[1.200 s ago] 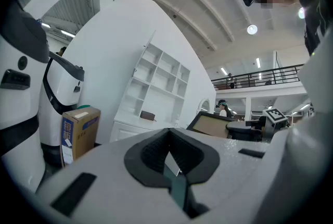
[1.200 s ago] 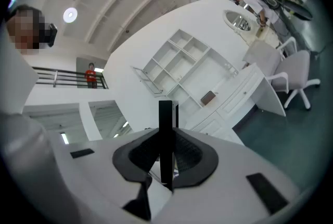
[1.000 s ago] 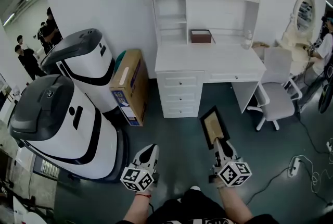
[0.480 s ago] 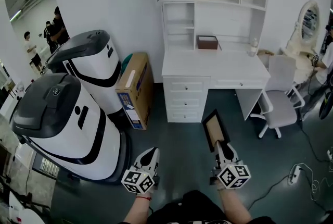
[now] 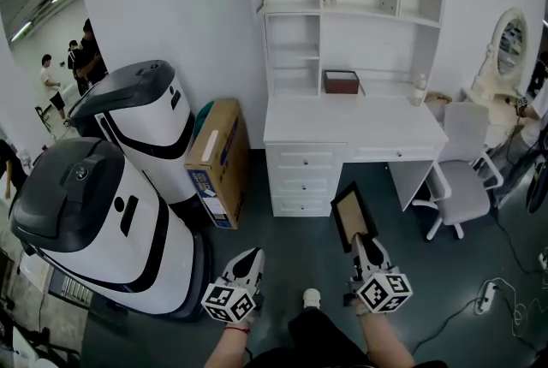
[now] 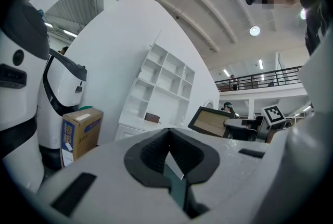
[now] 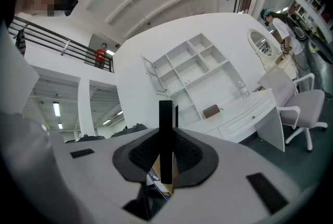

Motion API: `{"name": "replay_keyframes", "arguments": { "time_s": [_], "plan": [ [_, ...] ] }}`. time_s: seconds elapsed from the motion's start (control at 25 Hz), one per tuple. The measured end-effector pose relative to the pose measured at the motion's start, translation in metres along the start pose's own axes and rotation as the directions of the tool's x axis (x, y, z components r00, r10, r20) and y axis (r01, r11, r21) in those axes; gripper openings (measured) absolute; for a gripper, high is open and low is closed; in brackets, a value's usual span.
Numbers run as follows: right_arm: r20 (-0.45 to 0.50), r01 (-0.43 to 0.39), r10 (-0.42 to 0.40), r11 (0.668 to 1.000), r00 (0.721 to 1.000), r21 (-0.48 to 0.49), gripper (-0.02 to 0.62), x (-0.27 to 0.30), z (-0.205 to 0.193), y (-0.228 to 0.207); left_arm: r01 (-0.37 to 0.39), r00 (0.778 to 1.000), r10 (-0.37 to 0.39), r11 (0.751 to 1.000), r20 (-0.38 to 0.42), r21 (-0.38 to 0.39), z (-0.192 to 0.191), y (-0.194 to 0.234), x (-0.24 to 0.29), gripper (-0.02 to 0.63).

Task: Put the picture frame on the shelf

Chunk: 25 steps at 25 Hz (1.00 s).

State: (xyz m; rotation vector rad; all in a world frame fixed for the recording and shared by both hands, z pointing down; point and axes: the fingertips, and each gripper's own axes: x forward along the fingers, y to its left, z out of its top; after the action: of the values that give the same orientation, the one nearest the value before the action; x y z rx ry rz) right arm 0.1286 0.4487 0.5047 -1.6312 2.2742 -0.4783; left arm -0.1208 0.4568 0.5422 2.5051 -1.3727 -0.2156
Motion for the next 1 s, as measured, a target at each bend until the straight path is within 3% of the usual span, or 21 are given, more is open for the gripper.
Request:
{"name": "replay_keyframes", "arguments": {
  "time_s": [1.0],
  "plan": [
    [-0.044,-0.029,0.03,0.999,0.999,0.023,0.067,0.266,0.036,-0.109,-0.049,0.999,0.049,0.999,0.009,0.021,0.054,0.12,0.249,0.003]
  ]
}}
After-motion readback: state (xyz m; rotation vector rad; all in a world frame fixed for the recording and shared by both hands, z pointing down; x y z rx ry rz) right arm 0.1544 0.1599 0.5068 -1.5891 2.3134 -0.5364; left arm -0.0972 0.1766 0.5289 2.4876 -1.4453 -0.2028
